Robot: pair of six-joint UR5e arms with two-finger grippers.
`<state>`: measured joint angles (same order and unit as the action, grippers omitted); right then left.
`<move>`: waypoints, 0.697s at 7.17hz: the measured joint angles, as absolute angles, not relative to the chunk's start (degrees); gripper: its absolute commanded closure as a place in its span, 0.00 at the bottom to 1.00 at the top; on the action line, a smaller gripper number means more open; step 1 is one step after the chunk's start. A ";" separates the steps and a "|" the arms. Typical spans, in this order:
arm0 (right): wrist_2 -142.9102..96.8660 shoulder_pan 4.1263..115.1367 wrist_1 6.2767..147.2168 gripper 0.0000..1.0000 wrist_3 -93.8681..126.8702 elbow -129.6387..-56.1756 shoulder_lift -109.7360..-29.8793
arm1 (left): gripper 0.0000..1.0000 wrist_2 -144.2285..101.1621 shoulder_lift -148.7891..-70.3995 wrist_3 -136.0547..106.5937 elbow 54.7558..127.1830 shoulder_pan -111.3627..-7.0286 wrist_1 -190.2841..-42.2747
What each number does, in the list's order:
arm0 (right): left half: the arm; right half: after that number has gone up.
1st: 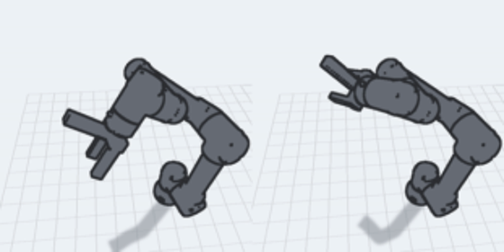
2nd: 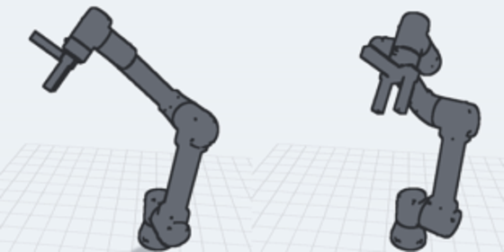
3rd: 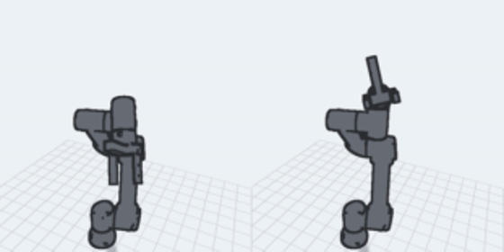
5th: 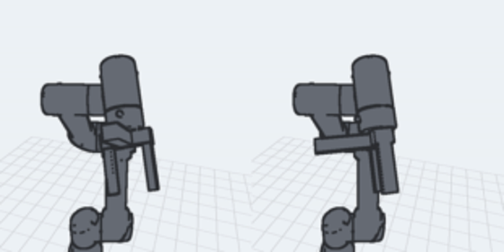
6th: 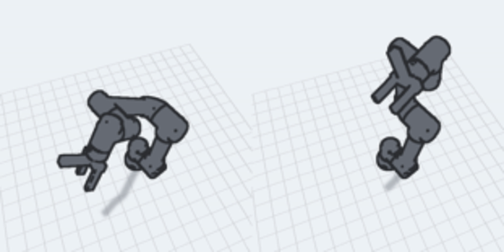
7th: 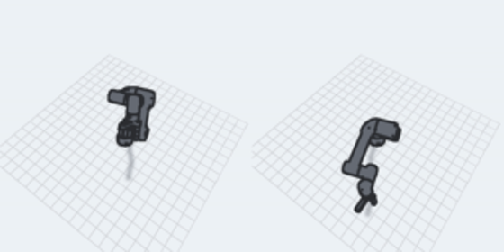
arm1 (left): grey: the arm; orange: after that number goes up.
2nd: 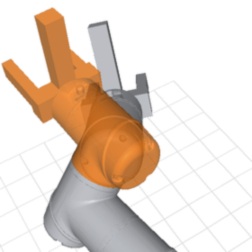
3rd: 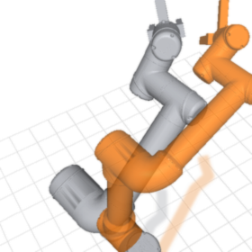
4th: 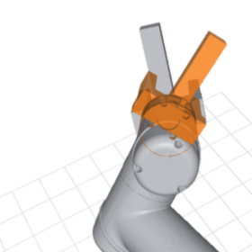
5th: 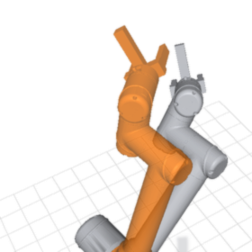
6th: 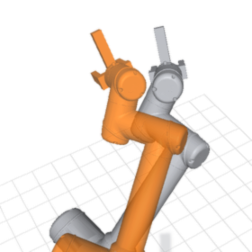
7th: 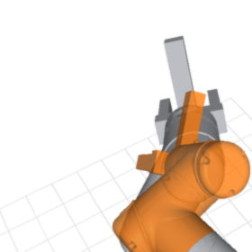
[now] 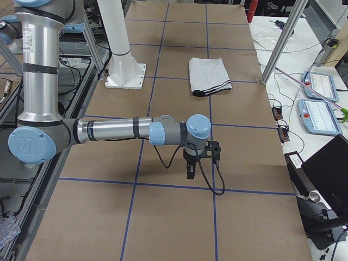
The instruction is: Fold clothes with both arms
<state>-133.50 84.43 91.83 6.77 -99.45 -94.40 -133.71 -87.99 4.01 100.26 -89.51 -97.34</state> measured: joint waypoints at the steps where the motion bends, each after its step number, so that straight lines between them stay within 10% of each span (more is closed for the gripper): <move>1: -133.75 84.42 91.85 0.00 6.77 -99.34 -94.37 | 0.00 -133.63 -87.91 3.97 99.87 -89.65 -97.15; 5: -133.91 84.45 91.70 0.00 6.77 -97.83 -94.09 | 0.00 -133.89 -88.04 4.11 96.63 -89.78 -97.48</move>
<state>-133.91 84.45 91.70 6.77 -97.83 -94.09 -133.89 -88.04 4.11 96.63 -89.78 -97.48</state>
